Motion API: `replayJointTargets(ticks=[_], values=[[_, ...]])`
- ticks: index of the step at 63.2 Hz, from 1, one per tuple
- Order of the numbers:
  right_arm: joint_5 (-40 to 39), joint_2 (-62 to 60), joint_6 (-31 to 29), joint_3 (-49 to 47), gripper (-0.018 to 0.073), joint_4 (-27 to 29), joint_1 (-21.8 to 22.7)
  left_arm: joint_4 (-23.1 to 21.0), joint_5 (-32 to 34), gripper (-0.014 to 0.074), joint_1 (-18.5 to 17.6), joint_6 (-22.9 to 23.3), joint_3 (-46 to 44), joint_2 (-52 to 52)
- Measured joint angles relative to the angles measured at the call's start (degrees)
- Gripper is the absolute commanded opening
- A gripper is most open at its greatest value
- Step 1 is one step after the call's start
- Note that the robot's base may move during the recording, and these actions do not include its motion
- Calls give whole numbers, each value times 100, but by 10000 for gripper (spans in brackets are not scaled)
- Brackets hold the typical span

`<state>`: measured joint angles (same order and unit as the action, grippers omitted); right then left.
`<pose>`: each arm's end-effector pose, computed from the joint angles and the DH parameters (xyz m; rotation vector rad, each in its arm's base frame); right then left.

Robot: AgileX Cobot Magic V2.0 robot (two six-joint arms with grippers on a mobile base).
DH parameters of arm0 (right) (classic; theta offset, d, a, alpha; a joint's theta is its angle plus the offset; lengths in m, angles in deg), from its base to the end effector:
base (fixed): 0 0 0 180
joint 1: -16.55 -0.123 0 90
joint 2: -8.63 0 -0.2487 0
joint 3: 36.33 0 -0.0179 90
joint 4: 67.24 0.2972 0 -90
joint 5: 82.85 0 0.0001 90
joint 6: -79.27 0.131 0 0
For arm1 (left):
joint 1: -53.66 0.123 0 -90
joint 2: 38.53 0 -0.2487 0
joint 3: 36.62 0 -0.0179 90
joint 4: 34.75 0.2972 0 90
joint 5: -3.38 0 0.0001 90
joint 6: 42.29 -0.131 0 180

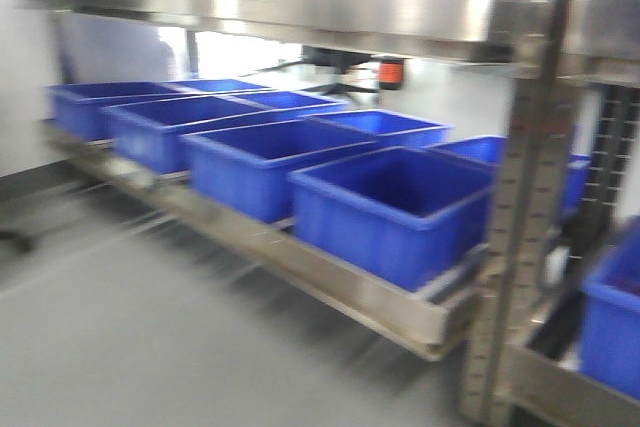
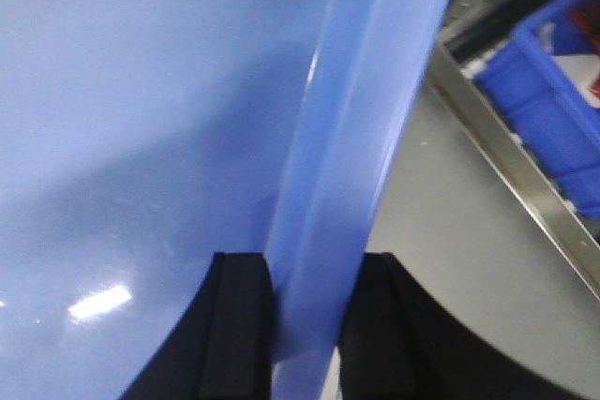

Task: Grab blue tray and place on right shelf
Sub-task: 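Drive up to the metal shelf holding the tray with both grippers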

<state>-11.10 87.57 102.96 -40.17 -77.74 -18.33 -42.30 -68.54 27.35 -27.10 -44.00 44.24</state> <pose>0.2639 0.1563 0.3531 -0.2550 2.5302 0.1577 0.2815 -0.1575 0.3527 0.2486 2.6097 -0.4409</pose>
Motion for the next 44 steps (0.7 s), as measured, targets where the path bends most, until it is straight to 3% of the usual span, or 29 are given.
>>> replayJointTargets(ticks=[44], values=[[0,0,0,0,58,-13,0,0,0,-48,0,0,0,0]])
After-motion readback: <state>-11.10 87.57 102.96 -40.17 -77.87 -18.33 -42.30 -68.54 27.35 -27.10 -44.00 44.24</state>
